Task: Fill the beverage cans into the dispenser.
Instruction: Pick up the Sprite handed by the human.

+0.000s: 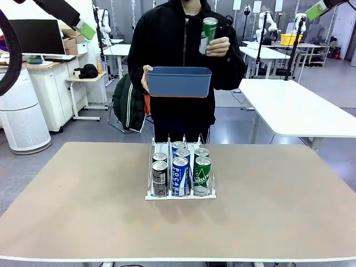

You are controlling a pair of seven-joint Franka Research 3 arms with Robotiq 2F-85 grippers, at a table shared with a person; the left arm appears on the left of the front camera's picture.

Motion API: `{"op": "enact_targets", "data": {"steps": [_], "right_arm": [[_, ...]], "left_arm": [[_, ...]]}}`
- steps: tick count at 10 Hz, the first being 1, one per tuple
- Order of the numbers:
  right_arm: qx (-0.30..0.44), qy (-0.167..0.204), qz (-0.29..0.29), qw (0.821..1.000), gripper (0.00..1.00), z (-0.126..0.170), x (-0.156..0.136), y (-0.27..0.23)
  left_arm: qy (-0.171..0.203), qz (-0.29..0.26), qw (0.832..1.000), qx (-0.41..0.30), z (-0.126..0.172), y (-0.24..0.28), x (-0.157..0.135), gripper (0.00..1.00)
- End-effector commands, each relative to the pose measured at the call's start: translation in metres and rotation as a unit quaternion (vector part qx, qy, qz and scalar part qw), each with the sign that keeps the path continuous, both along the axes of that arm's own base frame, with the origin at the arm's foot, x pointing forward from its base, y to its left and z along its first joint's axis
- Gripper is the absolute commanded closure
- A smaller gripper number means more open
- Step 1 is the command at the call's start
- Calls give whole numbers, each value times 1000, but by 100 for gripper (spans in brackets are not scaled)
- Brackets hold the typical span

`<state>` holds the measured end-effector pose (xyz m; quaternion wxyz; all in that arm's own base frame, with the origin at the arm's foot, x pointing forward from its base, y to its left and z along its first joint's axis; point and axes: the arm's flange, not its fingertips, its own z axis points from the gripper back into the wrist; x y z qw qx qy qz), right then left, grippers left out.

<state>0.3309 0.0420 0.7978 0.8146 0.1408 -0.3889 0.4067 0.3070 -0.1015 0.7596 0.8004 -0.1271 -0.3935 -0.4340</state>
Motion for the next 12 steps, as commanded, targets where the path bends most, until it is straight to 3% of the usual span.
{"op": "enact_targets", "data": {"steps": [1,12], "right_arm": [[-1,2,1,1000,0,-1,0,1],[-1,2,1,1000,0,-1,0,1]], "left_arm": [[1,-1,1000,-8,1,-1,-1,0],[1,-1,1000,-8,1,-1,-1,0]]}}
